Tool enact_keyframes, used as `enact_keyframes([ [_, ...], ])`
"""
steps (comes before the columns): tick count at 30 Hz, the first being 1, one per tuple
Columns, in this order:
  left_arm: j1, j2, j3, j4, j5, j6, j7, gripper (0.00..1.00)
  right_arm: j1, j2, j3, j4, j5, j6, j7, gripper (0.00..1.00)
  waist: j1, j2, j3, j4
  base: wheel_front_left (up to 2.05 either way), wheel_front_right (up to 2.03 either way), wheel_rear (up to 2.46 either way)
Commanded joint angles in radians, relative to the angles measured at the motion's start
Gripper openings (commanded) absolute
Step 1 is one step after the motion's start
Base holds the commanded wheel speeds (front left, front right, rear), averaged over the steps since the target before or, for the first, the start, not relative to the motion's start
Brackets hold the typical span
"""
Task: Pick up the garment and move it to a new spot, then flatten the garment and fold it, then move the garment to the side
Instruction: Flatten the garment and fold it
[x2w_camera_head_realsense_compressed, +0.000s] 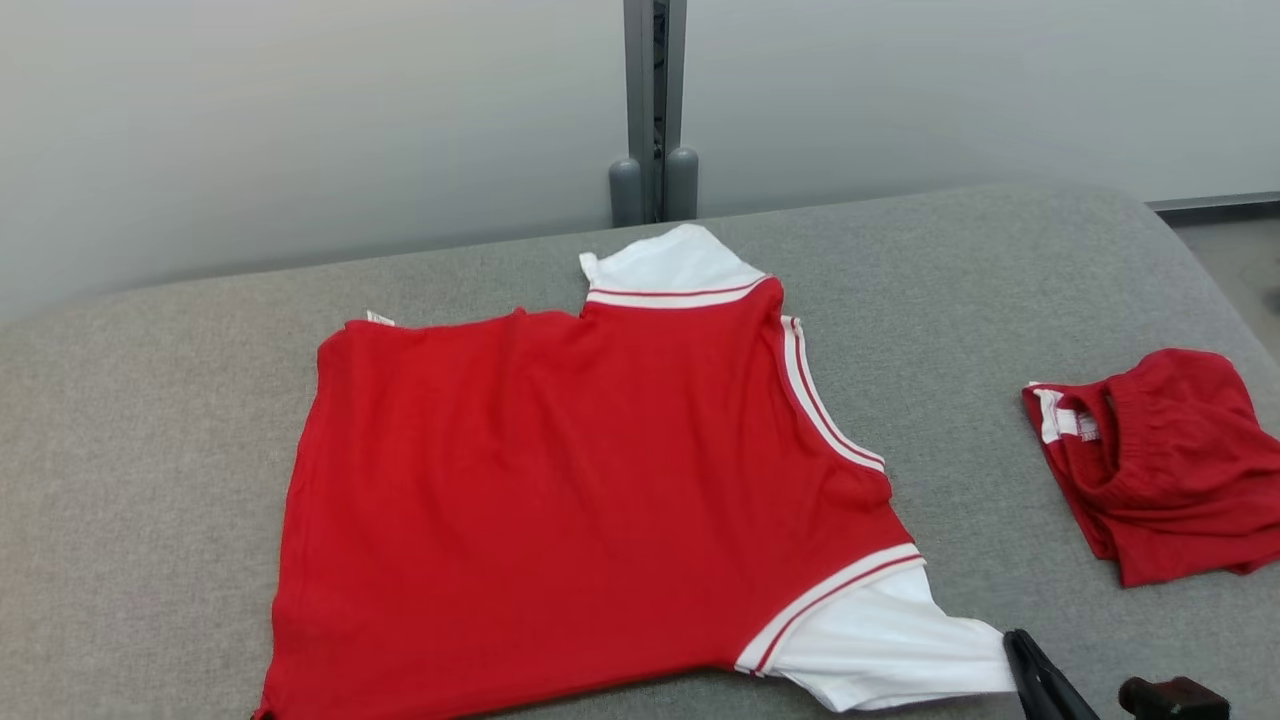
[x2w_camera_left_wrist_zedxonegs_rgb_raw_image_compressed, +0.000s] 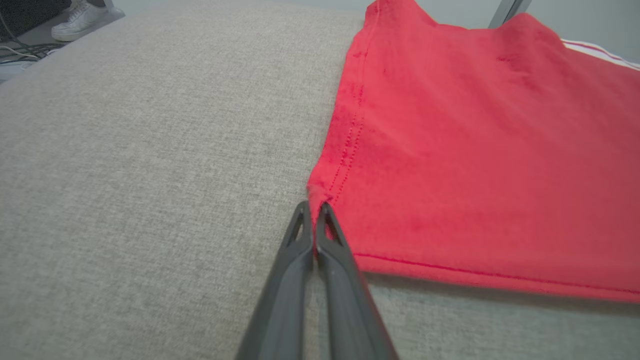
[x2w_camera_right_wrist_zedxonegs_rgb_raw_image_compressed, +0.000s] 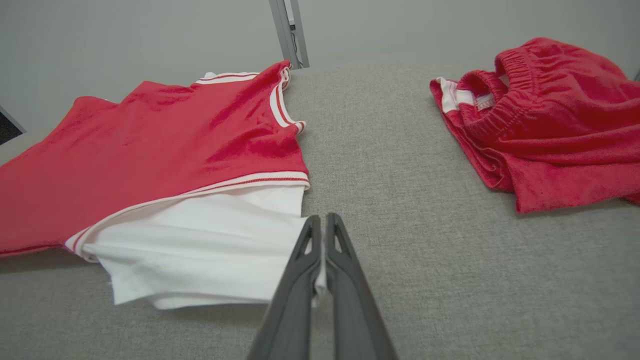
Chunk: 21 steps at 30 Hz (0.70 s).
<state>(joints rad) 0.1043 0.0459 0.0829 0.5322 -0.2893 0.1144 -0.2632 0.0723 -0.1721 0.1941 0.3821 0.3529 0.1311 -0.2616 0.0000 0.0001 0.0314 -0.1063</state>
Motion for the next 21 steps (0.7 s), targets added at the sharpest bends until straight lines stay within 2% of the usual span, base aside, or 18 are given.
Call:
enact_keyframes([
  [1,0.008,0.009,0.002,-0.006,0.007,0.003,-0.001,0.00,0.013,-0.014,-0.019,-0.003,-0.002,-0.001,-0.004,0.00,0.0000,-0.0001,-0.024,-0.011,0.00,0.00,0.00],
  [6,0.037,0.010,-0.001,-0.061,0.009,0.005,-0.001,0.00,0.054,-0.010,-0.056,-0.064,-0.017,-0.001,-0.004,0.00,0.0000,-0.0001,-0.026,0.005,0.00,0.00,0.00],
  [9,0.000,0.009,-0.009,-0.119,0.042,-0.022,-0.001,0.00,0.024,-0.010,-0.065,-0.127,-0.040,-0.001,-0.004,0.00,0.0000,-0.0001,-0.010,0.019,0.00,0.00,0.00],
  [12,-0.068,0.007,-0.011,-0.161,0.066,-0.026,-0.001,0.00,-0.051,-0.008,-0.057,-0.150,-0.052,0.000,-0.004,0.00,0.0000,-0.0001,0.023,0.031,0.00,0.00,0.00],
  [19,-0.292,0.007,-0.073,-0.085,0.128,-0.052,-0.001,0.00,-0.286,-0.021,-0.058,-0.064,-0.075,0.000,-0.004,0.00,0.0000,-0.0001,0.125,0.067,0.00,0.00,0.00],
  [21,-0.352,0.008,-0.088,-0.050,0.127,-0.044,-0.001,0.00,-0.344,-0.025,-0.049,-0.033,-0.090,0.000,-0.004,0.00,0.0000,-0.0001,0.154,0.079,0.00,0.00,0.00],
])
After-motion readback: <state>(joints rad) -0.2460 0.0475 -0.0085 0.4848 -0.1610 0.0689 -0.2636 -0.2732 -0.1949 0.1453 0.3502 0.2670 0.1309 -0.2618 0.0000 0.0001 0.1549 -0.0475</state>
